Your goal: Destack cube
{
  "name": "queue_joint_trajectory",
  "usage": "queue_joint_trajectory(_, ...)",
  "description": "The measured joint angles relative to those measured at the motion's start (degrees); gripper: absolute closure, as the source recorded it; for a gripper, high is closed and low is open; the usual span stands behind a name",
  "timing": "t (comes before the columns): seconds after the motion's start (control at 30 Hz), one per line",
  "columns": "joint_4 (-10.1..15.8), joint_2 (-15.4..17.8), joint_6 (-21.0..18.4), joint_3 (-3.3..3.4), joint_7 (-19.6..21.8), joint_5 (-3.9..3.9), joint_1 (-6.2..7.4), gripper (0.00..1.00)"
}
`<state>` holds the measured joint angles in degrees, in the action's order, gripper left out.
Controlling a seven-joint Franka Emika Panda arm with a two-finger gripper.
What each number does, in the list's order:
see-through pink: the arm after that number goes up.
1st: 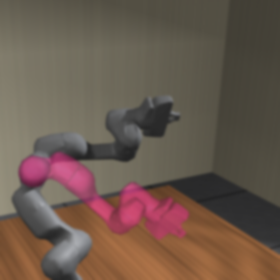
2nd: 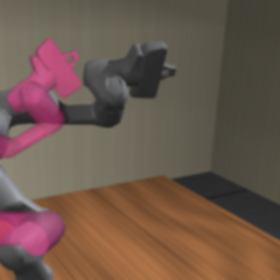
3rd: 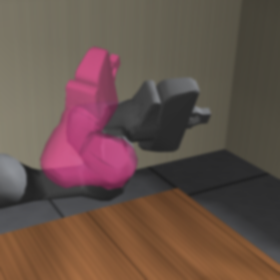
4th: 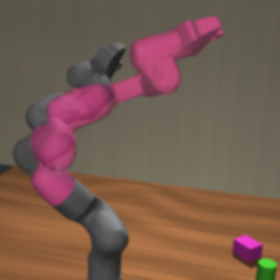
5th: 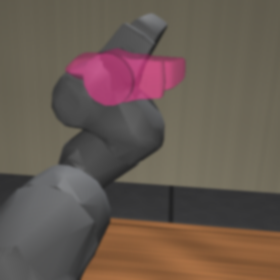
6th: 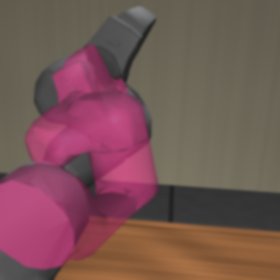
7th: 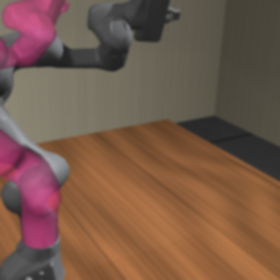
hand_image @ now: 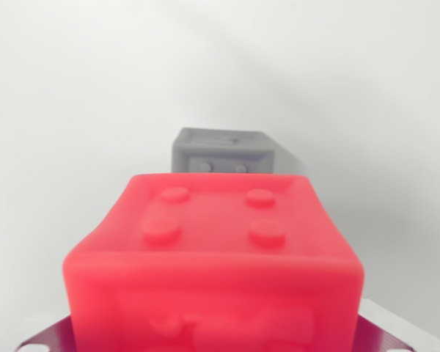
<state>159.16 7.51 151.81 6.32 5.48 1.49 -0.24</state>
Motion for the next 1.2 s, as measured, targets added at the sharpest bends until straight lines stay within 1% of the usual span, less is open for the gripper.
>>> queue_joint_trajectory(0.37,-0.7,5.7,-6.4,0.0,0.5,0.63,-0.11,1.0)
queue_joint_trajectory(0.63,-1.7,9.2,-10.6,-0.06,1.0,0.89,-0.16,1.0)
queue_joint_trajectory(0.73,-2.3,8.8,-10.7,-0.21,1.8,0.89,-0.16,1.0)
queue_joint_trajectory(0.87,-3.5,6.4,-10.4,-0.6,3.5,0.84,-0.05,1.0)
queue_joint_trajectory(1.2,-6.0,3.2,-9.6,-1.31,7.2,0.23,0.34,1.0)
